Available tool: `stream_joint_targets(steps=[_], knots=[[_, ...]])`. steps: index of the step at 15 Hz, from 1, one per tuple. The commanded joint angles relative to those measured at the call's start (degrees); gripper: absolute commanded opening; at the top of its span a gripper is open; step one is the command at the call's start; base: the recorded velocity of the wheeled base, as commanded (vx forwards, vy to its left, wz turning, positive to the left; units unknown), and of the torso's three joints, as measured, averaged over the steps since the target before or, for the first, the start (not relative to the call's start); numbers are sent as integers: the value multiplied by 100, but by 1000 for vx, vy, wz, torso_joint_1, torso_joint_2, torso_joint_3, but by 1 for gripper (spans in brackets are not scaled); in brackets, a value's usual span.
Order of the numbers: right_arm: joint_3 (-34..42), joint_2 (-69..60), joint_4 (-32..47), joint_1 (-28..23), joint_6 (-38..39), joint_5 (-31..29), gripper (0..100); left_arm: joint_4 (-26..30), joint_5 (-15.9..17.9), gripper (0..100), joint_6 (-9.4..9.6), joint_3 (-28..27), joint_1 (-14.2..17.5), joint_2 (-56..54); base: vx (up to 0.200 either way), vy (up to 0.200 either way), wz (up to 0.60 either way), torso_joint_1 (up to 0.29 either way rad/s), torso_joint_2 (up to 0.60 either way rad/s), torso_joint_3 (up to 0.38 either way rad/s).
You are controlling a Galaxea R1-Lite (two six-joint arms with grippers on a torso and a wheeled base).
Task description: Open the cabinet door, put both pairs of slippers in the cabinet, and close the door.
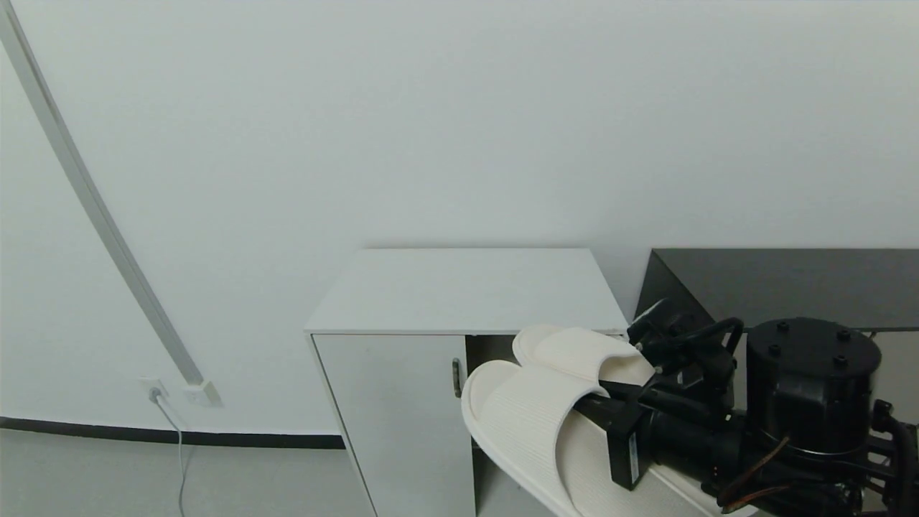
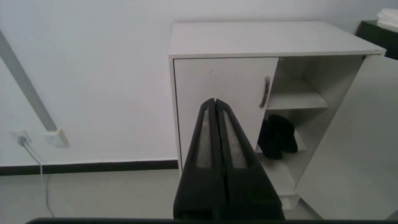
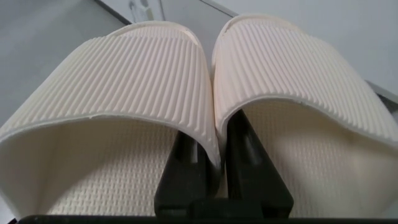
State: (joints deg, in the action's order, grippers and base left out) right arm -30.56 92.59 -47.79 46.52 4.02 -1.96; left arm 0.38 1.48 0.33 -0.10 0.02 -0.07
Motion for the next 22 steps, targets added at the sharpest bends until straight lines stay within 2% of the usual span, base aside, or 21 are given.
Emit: stream_joint_targets(steps=[1,10,12,17,22], knots=[[42,75,-3,-3,11,3,0,-3,2,0,2,1,6,7,0,0,0,0,0,0],[103,84,-99,-3,-130,20,0,-3,2,0,2,1,6,7,0,0,0,0,0,0],[121,84,-99,-3,-139,47,0,-3,2,0,2,1,6,7,0,0,-600,-2,5,0],[147,146,-108,6,-147,47,0,-3,2,0,2,1,6,7,0,0,0,0,0,0],[332,321,-671,24,-244,47,0,-3,2,0,-7,1,6,7,0,0,0,0,0,0]])
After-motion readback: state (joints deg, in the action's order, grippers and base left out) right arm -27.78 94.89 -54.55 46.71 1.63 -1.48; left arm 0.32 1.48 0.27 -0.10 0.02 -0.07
